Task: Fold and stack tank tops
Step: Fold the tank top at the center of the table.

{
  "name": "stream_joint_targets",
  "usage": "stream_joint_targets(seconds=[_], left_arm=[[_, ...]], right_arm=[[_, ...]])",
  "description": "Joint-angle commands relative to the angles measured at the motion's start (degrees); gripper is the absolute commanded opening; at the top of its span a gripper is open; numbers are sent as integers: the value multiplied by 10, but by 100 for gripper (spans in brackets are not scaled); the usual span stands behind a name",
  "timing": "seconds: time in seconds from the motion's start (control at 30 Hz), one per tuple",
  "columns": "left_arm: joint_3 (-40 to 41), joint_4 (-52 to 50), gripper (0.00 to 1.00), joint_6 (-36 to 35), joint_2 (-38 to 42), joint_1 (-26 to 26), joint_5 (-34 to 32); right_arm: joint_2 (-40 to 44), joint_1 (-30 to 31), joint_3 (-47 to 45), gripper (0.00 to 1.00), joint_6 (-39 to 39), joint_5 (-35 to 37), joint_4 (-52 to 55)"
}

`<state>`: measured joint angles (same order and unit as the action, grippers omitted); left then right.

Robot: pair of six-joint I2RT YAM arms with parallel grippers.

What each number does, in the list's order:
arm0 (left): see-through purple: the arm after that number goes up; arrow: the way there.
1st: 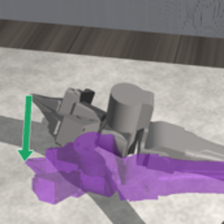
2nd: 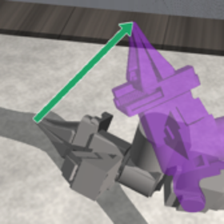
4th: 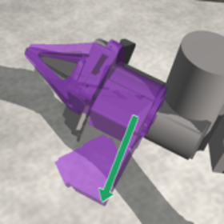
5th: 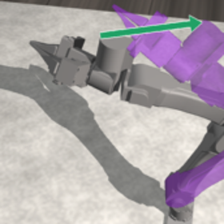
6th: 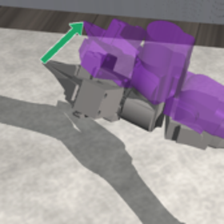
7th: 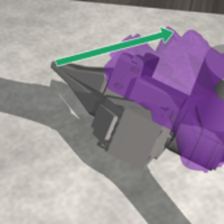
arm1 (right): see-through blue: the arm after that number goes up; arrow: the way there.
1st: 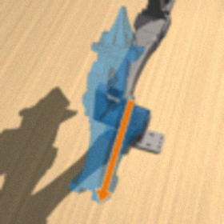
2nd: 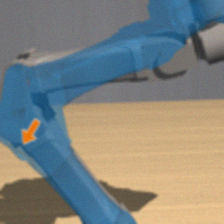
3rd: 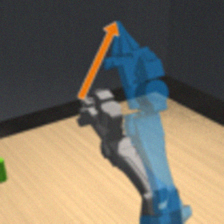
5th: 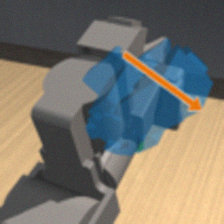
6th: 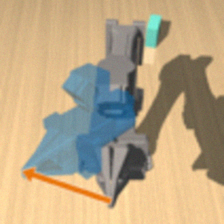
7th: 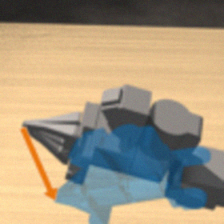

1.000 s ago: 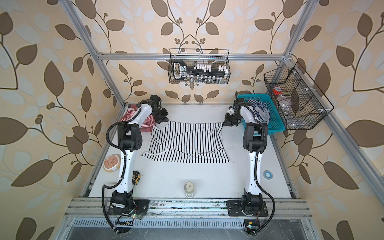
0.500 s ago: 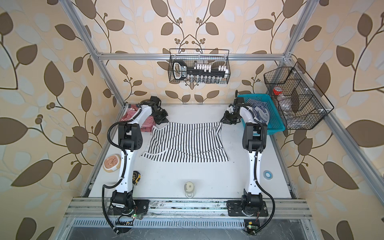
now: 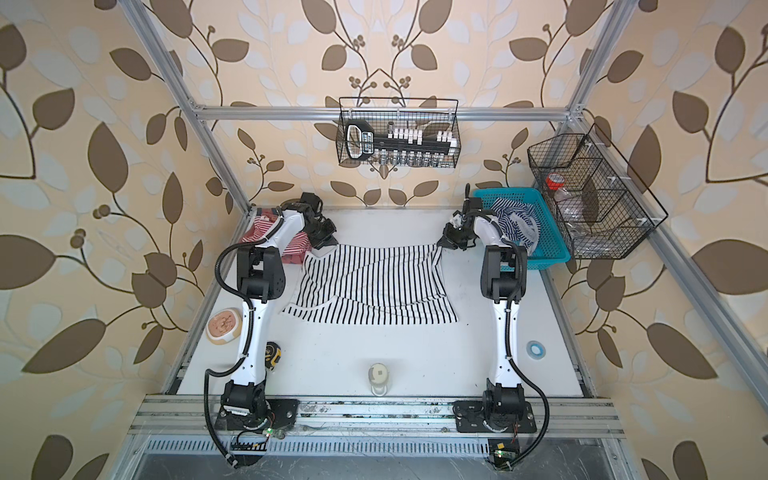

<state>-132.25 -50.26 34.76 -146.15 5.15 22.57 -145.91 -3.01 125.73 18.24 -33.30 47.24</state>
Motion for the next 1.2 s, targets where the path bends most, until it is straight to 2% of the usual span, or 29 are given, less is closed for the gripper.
stream_joint_targets(seconds=[0.0, 0.13, 0.33, 0.7, 1.17], left_arm=[[-22, 3, 0, -2, 2, -5, 13], [-16, 11, 0, -4, 20, -5, 13], [14, 41, 0, -8, 66, -5, 17], [65, 70, 0, -20, 123, -4, 30], [284, 125, 0, -36, 249, -3, 21]], right_arm=[[-10, 2, 15, 0, -5, -8, -8], [24, 3, -16, 0, -12, -9, -27], [117, 4, -121, 0, -4, -24, -118], [179, 7, -178, 0, -15, -46, -154], [284, 6, -338, 0, -51, -27, -163]])
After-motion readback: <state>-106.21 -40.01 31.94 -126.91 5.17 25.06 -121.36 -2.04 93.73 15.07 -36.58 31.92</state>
